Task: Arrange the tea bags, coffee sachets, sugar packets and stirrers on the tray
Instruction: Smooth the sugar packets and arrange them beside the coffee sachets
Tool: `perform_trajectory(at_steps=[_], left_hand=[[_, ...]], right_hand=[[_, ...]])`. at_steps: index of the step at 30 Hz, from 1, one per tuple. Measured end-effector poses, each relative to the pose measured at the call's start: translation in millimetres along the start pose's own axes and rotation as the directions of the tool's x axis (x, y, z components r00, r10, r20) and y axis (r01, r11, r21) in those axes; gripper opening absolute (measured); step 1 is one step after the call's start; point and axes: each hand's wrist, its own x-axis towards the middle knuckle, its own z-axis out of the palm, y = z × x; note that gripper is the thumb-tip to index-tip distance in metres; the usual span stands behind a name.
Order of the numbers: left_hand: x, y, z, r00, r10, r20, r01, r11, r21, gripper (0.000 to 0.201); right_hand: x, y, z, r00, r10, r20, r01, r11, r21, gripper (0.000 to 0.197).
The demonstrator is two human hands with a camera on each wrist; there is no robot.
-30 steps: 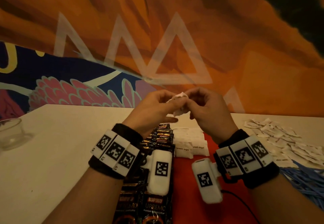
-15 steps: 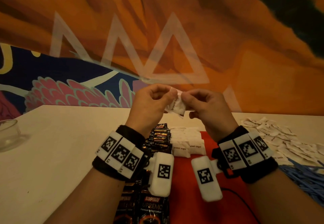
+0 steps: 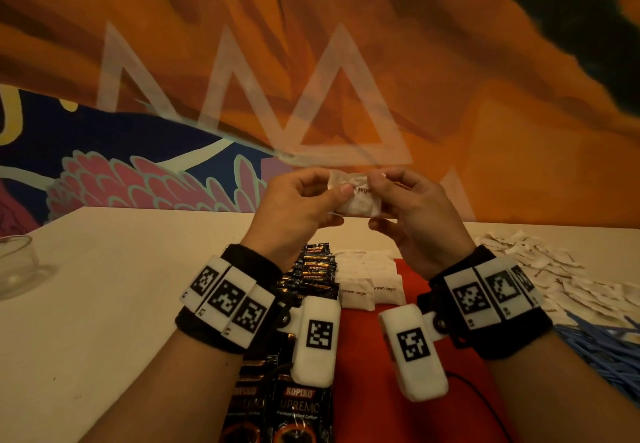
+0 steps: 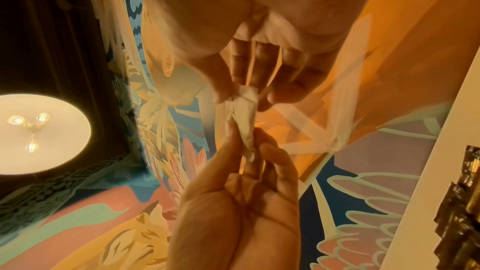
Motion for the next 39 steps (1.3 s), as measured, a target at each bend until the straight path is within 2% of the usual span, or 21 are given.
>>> perform_trajectory(at_steps=[3,5,7,9,13,16,18,20,22,24,26,29,31,36,39], left_hand=[[0.0,0.6,0.2,1.0,-0.004,0.016,0.004,1.0,-0.016,0.01],[-1.1,1.6,0.4,1.0,-0.004,0.019,0.005,1.0,-0.025,0.008],[-2.2,3.3,-0.9,1.0,-0.008,0.019,0.009,0.999,-0.032,0.008],[-3.0,5.9,-2.8,0.999,-0.031,0.031,0.032,0.998,-0.045,0.008],[-3.8,9.8,-2.9,0.995,-0.099,-0.018,0.097,0.992,-0.08,0.021],[-3.6,7.7,-1.6,0.994,-0.073,-0.085,0.077,0.996,0.044,0.023],[-2.3,5.8,-1.8,0.992,-0.006,-0.125,0.029,0.982,0.185,0.023],[-1.1,5.8,-4.2,0.987,0.056,-0.152,-0.013,0.961,0.275,0.025],[-0.3,8.3,-8.4,0.982,0.074,-0.176,-0.022,0.961,0.277,0.028],[0.0,11.6,-12.0,0.979,0.068,-0.194,-0.017,0.966,0.257,0.028],[-0.1,14.4,-13.7,0.978,0.068,-0.199,-0.013,0.964,0.266,0.026],[-0.5,17.1,-13.1,0.981,0.064,-0.185,-0.012,0.964,0.266,0.027],[-0.9,18.5,-12.3,0.982,0.061,-0.177,-0.015,0.967,0.254,0.027],[-1.2,21.4,-12.3,0.984,0.061,-0.168,-0.016,0.966,0.258,0.024],[-1.1,23.3,-13.6,0.984,0.062,-0.169,-0.018,0.968,0.25,0.022]], right_hand=[[0.1,-0.4,-0.1,0.998,0.053,-0.034,-0.05,0.996,0.069,0.014],[-0.6,-1.5,-1.9,0.998,0.064,-0.008,-0.063,0.994,0.092,0.021],[-1.0,-1.2,-3.5,0.999,0.026,0.044,-0.025,1.0,-0.01,0.032],[-1.2,1.0,-3.7,0.997,-0.042,0.067,0.051,0.989,-0.137,0.031],[1.9,6.6,-6.7,0.993,-0.097,0.065,0.108,0.972,-0.209,0.039],[2.1,5.1,-8.5,0.99,-0.09,0.109,0.118,0.952,-0.283,0.035],[0.9,3.7,-13.0,0.991,-0.058,0.124,0.096,0.939,-0.329,0.027],[0.8,5.2,-22.4,0.994,-0.008,0.107,0.049,0.921,-0.386,0.022],[2.0,10.5,-34.5,0.993,0.083,0.087,-0.036,0.894,-0.446,0.015],[4.3,20.4,-48.0,0.974,0.22,0.057,-0.157,0.833,-0.53,0.016],[8.2,32.1,-63.2,0.937,0.348,0.009,-0.265,0.731,-0.628,0.015],[12.2,46.1,-81.1,0.879,0.474,-0.052,-0.362,0.591,-0.721,0.013],[12.6,50.2,-84.8,0.851,0.519,-0.08,-0.408,0.557,-0.724,0.012],[13.3,55.2,-79.5,0.814,0.572,-0.096,-0.464,0.543,-0.7,0.013],[14.1,60.4,-78.9,0.814,0.557,-0.166,-0.431,0.388,-0.815,0.011]])
